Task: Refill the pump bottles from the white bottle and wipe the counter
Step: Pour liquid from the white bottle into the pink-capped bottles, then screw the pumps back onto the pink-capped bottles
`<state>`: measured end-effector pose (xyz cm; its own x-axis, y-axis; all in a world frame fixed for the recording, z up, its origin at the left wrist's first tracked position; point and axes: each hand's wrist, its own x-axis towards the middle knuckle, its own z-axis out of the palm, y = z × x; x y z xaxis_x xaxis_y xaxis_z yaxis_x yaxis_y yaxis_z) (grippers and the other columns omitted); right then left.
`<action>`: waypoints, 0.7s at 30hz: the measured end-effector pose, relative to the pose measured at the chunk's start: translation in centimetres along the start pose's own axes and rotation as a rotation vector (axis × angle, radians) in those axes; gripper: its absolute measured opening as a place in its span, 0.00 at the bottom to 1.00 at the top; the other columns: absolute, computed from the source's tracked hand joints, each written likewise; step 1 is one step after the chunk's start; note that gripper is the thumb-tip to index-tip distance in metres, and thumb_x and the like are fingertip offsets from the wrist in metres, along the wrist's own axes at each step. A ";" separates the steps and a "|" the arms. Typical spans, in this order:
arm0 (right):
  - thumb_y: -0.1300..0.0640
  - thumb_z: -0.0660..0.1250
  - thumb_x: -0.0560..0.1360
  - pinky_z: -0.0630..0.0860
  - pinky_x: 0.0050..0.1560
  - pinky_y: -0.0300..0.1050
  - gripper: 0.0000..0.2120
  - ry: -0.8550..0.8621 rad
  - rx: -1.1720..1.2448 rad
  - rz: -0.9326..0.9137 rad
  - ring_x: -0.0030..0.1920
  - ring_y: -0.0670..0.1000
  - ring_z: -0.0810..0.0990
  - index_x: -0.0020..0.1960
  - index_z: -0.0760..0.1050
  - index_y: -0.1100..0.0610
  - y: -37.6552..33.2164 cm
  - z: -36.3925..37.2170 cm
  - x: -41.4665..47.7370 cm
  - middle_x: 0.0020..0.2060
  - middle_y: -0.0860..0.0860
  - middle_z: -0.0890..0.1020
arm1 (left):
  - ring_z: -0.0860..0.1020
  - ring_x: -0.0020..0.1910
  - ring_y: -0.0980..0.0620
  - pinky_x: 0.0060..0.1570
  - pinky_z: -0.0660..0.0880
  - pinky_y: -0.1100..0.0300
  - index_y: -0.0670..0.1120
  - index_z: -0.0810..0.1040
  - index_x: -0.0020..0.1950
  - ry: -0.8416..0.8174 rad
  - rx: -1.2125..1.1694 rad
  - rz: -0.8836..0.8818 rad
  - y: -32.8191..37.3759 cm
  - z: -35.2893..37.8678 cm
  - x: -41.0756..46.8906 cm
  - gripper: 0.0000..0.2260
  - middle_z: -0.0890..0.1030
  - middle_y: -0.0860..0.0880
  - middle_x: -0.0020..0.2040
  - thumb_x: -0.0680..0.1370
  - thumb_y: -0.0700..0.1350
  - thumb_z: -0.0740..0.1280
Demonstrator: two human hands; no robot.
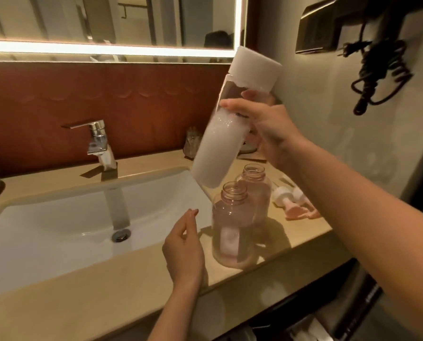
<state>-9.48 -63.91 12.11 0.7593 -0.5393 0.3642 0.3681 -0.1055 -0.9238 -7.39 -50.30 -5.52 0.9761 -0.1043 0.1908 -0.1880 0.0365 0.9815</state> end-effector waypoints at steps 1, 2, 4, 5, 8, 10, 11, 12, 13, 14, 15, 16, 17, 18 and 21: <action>0.57 0.77 0.64 0.79 0.53 0.53 0.31 0.021 -0.002 -0.011 0.54 0.54 0.79 0.62 0.68 0.57 0.2 -0.4 0.6 0.56 0.55 0.77 | 0.72 0.56 0.63 0.46 0.65 0.82 0.51 0.78 0.61 -0.038 -0.008 0.013 0.1 0.3 0.1 0.12 0.77 0.56 0.60 0.82 0.48 0.58; 0.57 0.78 0.62 0.79 0.54 0.54 0.31 0.041 -0.009 -0.018 0.54 0.54 0.79 0.61 0.69 0.57 0.5 -0.9 1.2 0.55 0.55 0.77 | 0.71 0.56 0.63 0.42 0.64 0.84 0.50 0.77 0.62 -0.081 -0.006 0.023 0.1 0.5 0.2 0.13 0.76 0.55 0.60 0.82 0.48 0.56; 0.57 0.78 0.60 0.78 0.56 0.56 0.30 0.077 -0.024 -0.017 0.55 0.54 0.79 0.59 0.70 0.55 1.3 -1.7 2.4 0.55 0.55 0.78 | 0.70 0.60 0.61 0.47 0.65 0.81 0.53 0.75 0.63 -0.179 0.009 0.045 -0.4 0.8 0.5 0.18 0.74 0.56 0.63 0.81 0.57 0.51; 0.58 0.77 0.61 0.77 0.56 0.56 0.29 0.094 -0.020 -0.011 0.54 0.54 0.79 0.59 0.70 0.55 1.8 -2.2 3.1 0.54 0.54 0.78 | 0.71 0.62 0.59 0.55 0.68 0.75 0.57 0.74 0.63 -0.234 0.012 0.054 -0.9 0.9 0.7 0.23 0.73 0.57 0.65 0.79 0.65 0.49; 0.62 0.76 0.64 0.78 0.54 0.55 0.29 0.151 0.003 0.014 0.54 0.54 0.79 0.62 0.69 0.56 3.4 -3.5 4.8 0.57 0.56 0.77 | 0.69 0.68 0.56 0.68 0.67 0.48 0.62 0.71 0.67 -0.335 0.000 0.086 -2.1 0.8 1.0 0.35 0.73 0.59 0.67 0.69 0.77 0.46; 0.62 0.76 0.64 0.79 0.52 0.54 0.31 0.174 -0.007 0.042 0.53 0.54 0.80 0.64 0.68 0.57 4.8 -4.3 5.8 0.57 0.56 0.78 | 0.69 0.68 0.55 0.67 0.66 0.44 0.61 0.70 0.68 -0.393 -0.003 0.119 -2.0 0.7 1.0 0.35 0.73 0.59 0.67 0.68 0.78 0.50; 0.62 0.76 0.64 0.79 0.52 0.54 0.32 0.175 -0.023 0.057 0.53 0.54 0.79 0.64 0.68 0.57 5.5 -4.6 6.2 0.57 0.56 0.78 | 0.69 0.68 0.55 0.67 0.66 0.44 0.62 0.69 0.68 -0.423 -0.002 0.141 -1.9 0.6 0.9 0.34 0.73 0.60 0.67 0.68 0.78 0.53; 0.62 0.76 0.63 0.79 0.52 0.54 0.32 0.172 -0.047 0.073 0.54 0.54 0.79 0.63 0.67 0.57 6.2 -4.9 6.5 0.57 0.56 0.77 | 0.69 0.68 0.56 0.67 0.66 0.45 0.63 0.68 0.68 -0.444 0.006 0.155 -1.8 0.5 0.9 0.34 0.73 0.62 0.66 0.66 0.78 0.55; 0.63 0.77 0.62 0.78 0.53 0.55 0.33 0.168 -0.071 0.089 0.54 0.54 0.79 0.63 0.67 0.57 6.9 -5.2 6.8 0.57 0.56 0.77 | 0.70 0.67 0.57 0.66 0.67 0.46 0.65 0.66 0.67 -0.461 0.016 0.166 -1.7 0.4 1.0 0.35 0.73 0.63 0.66 0.64 0.78 0.58; 0.63 0.77 0.62 0.78 0.54 0.56 0.33 0.157 -0.093 0.105 0.55 0.54 0.78 0.63 0.67 0.57 7.6 -5.4 7.0 0.57 0.56 0.77 | 0.70 0.66 0.58 0.66 0.68 0.46 0.66 0.65 0.67 -0.477 0.028 0.178 -1.7 0.4 1.0 0.37 0.72 0.63 0.66 0.62 0.79 0.60; 0.64 0.77 0.61 0.77 0.54 0.57 0.34 0.145 -0.108 0.118 0.55 0.54 0.78 0.63 0.66 0.56 8.2 -5.6 7.2 0.56 0.56 0.77 | 0.70 0.67 0.58 0.66 0.68 0.45 0.66 0.64 0.68 -0.496 0.045 0.189 -1.6 0.4 1.0 0.38 0.72 0.63 0.66 0.60 0.79 0.61; 0.65 0.77 0.61 0.77 0.55 0.57 0.35 0.136 -0.119 0.132 0.56 0.54 0.77 0.64 0.65 0.56 8.7 -5.7 7.3 0.56 0.56 0.76 | 0.70 0.67 0.57 0.66 0.68 0.45 0.66 0.64 0.69 -0.517 0.066 0.194 -1.6 0.3 1.0 0.40 0.72 0.63 0.66 0.59 0.78 0.63; 0.67 0.76 0.61 0.77 0.55 0.57 0.36 0.127 -0.123 0.143 0.56 0.55 0.77 0.64 0.65 0.56 9.1 -5.7 7.5 0.56 0.55 0.76 | 0.69 0.67 0.57 0.66 0.68 0.45 0.67 0.63 0.69 -0.536 0.090 0.195 -1.5 0.3 0.9 0.41 0.71 0.63 0.67 0.58 0.77 0.66; 0.67 0.76 0.61 0.76 0.55 0.58 0.36 0.118 -0.124 0.153 0.56 0.55 0.77 0.65 0.65 0.56 9.5 -5.7 7.6 0.57 0.55 0.76 | 0.69 0.67 0.57 0.66 0.68 0.46 0.69 0.62 0.69 -0.554 0.117 0.194 -1.4 0.3 0.9 0.42 0.71 0.63 0.67 0.57 0.76 0.68; 0.69 0.76 0.61 0.75 0.57 0.58 0.37 0.076 -0.147 0.162 0.58 0.55 0.75 0.65 0.64 0.55 10.3 -5.7 7.8 0.58 0.55 0.75 | 0.69 0.67 0.58 0.65 0.69 0.48 0.75 0.57 0.66 -0.586 0.231 0.178 -1.0 0.3 0.6 0.45 0.70 0.67 0.66 0.53 0.69 0.74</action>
<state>-2.80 -73.92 4.72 0.7575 -0.6199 0.2047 0.1584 -0.1296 -0.9788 -6.70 -50.69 -6.34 0.7188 -0.6431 0.2640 -0.4237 -0.1042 0.8998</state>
